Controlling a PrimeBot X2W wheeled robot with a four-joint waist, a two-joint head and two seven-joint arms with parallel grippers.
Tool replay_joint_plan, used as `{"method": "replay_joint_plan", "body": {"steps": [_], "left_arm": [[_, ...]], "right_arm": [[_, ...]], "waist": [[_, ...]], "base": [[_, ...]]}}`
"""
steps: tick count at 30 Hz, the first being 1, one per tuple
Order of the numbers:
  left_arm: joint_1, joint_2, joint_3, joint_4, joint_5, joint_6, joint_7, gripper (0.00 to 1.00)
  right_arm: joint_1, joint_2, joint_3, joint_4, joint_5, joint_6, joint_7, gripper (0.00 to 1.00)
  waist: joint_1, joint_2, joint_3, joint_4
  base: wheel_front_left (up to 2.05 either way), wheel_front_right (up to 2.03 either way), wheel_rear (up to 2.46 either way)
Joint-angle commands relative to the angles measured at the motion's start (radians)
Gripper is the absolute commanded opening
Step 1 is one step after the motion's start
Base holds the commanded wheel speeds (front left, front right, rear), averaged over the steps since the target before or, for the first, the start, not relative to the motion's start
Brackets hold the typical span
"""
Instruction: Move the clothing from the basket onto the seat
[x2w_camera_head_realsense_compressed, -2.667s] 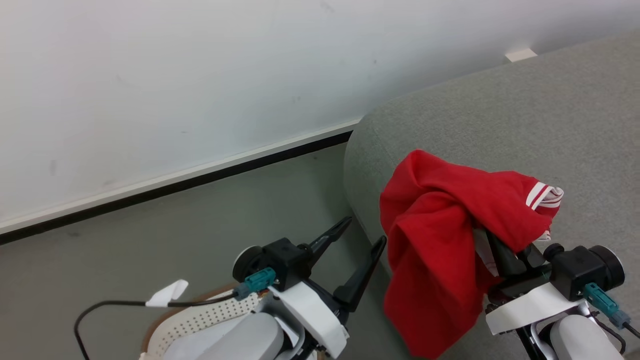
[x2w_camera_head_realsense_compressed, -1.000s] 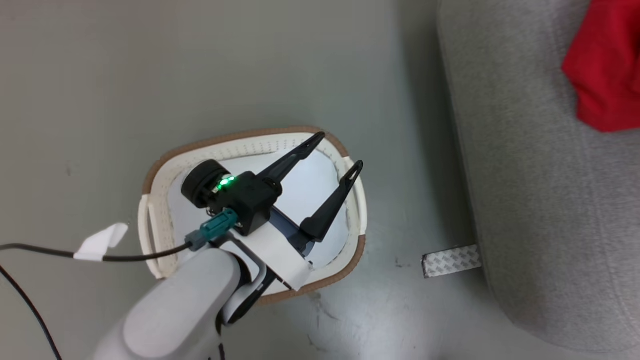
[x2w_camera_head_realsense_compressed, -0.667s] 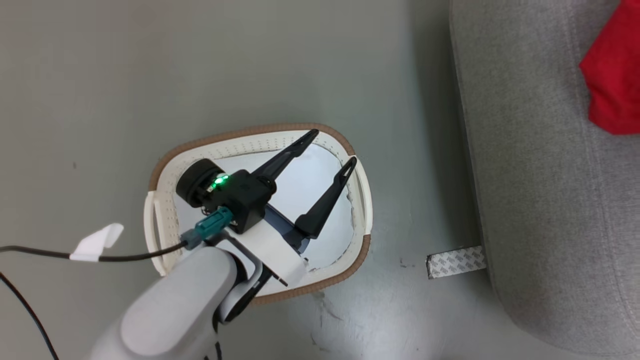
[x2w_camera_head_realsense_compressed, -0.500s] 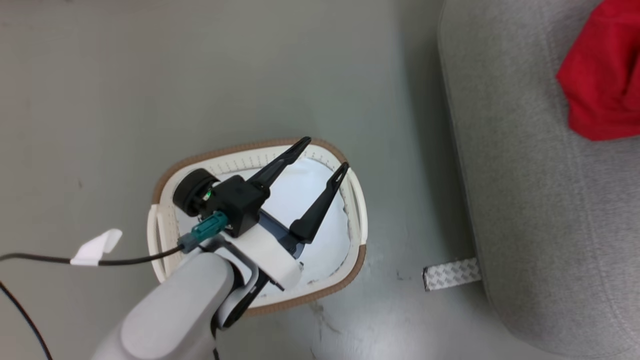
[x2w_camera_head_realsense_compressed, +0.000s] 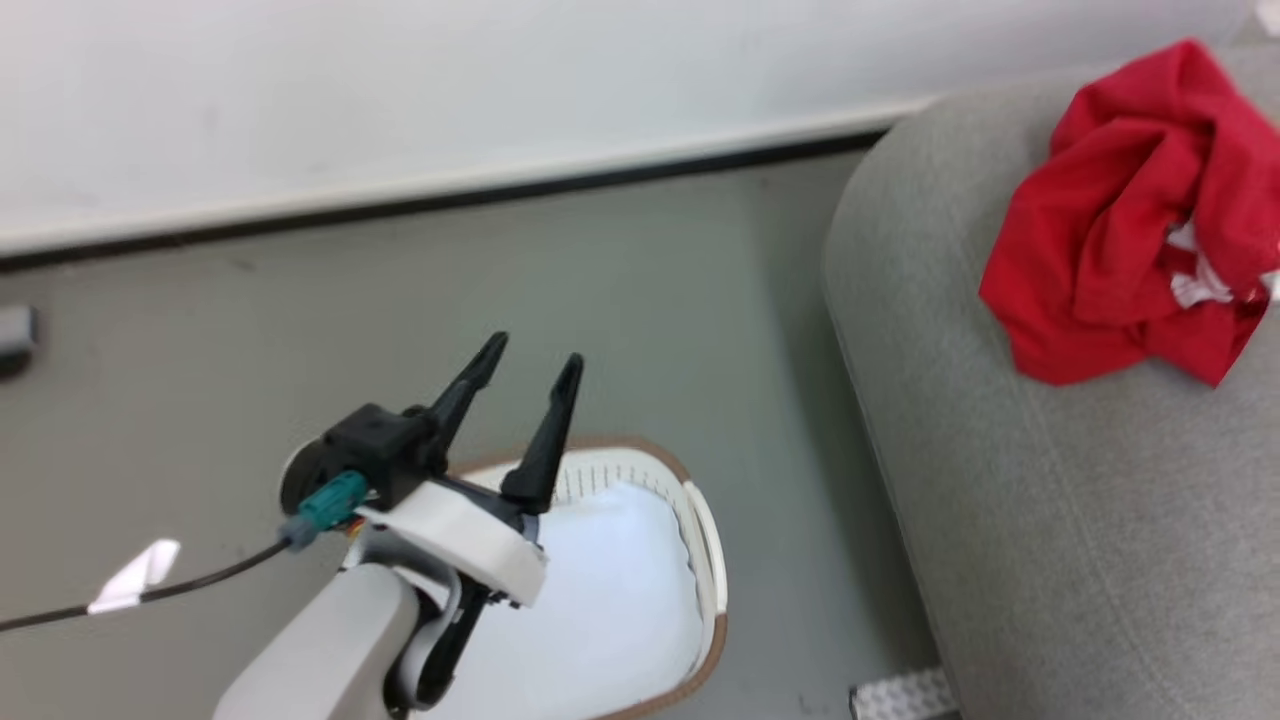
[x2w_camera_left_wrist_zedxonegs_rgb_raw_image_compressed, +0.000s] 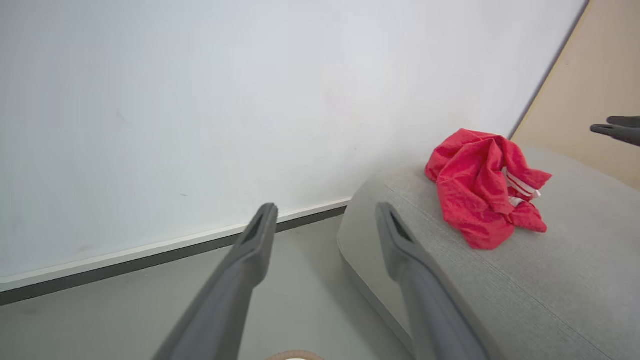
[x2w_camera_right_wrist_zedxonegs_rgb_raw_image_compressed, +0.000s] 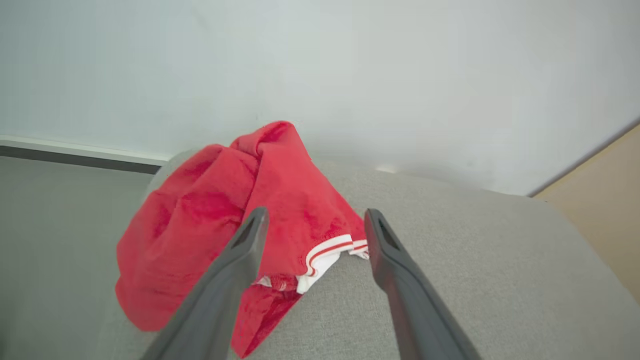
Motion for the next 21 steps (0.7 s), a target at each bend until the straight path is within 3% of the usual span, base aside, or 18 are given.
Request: {"method": "replay_joint_plan", "body": {"steps": [1, 6, 12, 16, 21], "left_arm": [[0.036, 0.005, 0.029, 0.0, -0.012, 0.015, -0.008, 1.0], [0.099, 0.017, 0.089, -0.009, -0.026, 0.029, -0.006, 1.0], [0.21, 0.027, 0.193, -0.042, -0.026, 0.063, -0.007, 1.0], [0.292, 0.009, 0.287, -0.07, -0.051, 0.083, -0.007, 1.0], [0.386, -0.024, 0.386, -0.11, 0.013, 0.085, -0.007, 1.0]], "right_arm": [[0.038, -0.013, 0.001, -0.052, 0.019, -0.002, -0.027, 1.0], [0.103, -0.004, -0.026, -0.173, 0.017, -0.002, -0.097, 1.0], [0.287, 0.075, -0.137, -0.382, 0.007, -0.002, -0.198, 1.0], [0.437, 0.148, -0.235, -0.517, -0.035, -0.002, -0.23, 1.0], [0.648, 0.307, -0.366, -0.663, -0.091, -0.002, -0.26, 1.0]], "waist": [[0.0001, 0.0, -0.12, 0.022], [0.0001, 0.0, -0.193, 0.043], [0.0001, 0.0, -0.249, 0.084], [0.0001, 0.0, -0.26, 0.108], [0.0001, 0.0, -0.271, 0.135]], "base": [[0.0, 0.0, 0.0], [0.0, 0.0, 0.0], [0.0, 0.0, 0.0], [0.0, 0.0, 0.0], [0.0, 0.0, 0.0]]}}
